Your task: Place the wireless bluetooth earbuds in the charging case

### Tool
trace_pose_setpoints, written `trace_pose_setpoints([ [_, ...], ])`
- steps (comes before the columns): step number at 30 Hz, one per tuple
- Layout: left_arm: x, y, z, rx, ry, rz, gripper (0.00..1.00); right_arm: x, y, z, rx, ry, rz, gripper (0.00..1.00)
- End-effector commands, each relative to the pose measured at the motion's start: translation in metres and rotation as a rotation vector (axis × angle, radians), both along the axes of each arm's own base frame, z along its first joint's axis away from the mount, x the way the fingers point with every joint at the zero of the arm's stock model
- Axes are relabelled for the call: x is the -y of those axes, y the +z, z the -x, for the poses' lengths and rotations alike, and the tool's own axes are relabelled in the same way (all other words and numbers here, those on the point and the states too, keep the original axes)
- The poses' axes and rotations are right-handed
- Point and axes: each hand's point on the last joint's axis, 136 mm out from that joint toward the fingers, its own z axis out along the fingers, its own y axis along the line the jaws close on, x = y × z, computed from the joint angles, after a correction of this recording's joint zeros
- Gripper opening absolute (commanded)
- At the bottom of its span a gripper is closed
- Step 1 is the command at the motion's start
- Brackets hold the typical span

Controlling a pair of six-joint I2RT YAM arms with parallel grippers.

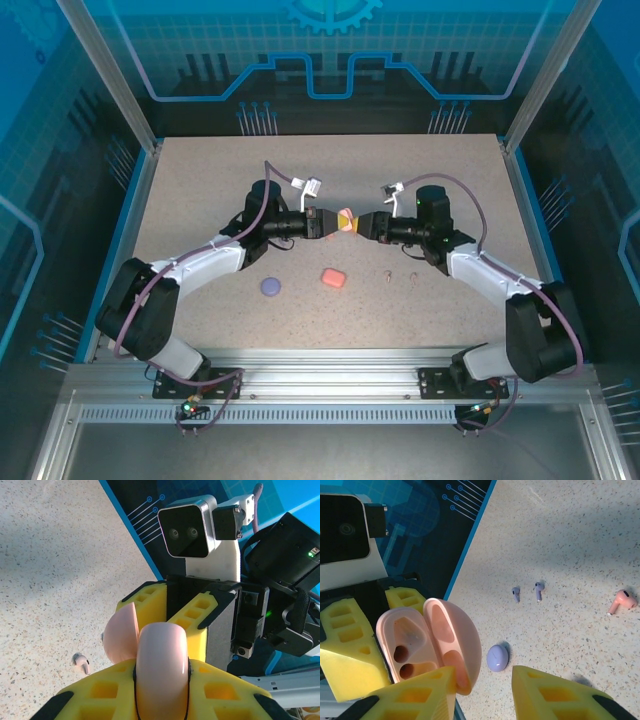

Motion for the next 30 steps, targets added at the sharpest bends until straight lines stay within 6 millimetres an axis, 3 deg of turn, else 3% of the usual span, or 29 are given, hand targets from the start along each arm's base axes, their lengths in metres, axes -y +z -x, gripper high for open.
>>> trace_pose_setpoints([
  [1,0.01,0.011,0.01,0.023,-0.066,0.022,0.0,-0.007,0.008,-0.006,0.027,0.014,0.003,0.35],
  [11,0.01,0.007,0.014,0.021,-0.068,0.018,0.0,-0.007,0.011,-0.012,0.027,0.015,0.004,0.29],
  [16,0.011,0.008,0.013,0.021,-0.071,0.022,0.0,-0.009,0.01,-0.01,0.027,0.037,-0.001,0.19],
  [20,0.012,0.007,0.012,0.016,-0.071,0.02,0.0,-0.009,0.011,-0.008,0.03,0.049,0.002,0.02],
  [23,0.012,0.004,0.011,0.009,-0.067,0.012,0.0,-0.008,0.011,-0.008,0.026,0.046,0.012,0.0],
  [25,0.012,0.002,0.009,0.004,-0.058,0.007,0.11,-0.007,0.008,-0.007,0.019,0.042,0.022,0.0],
  [26,0.012,0.0,0.008,0.0,-0.053,0.003,0.23,-0.008,0.019,-0.012,0.043,0.038,0.021,0.0],
  [28,0.01,-0.001,0.005,-0.002,-0.03,-0.01,0.54,-0.007,0.02,-0.014,0.044,0.029,0.035,0.0],
  [30,0.007,0.001,0.001,0.013,-0.005,-0.029,0.69,-0.005,0.02,-0.017,0.04,0.017,0.065,0.0],
])
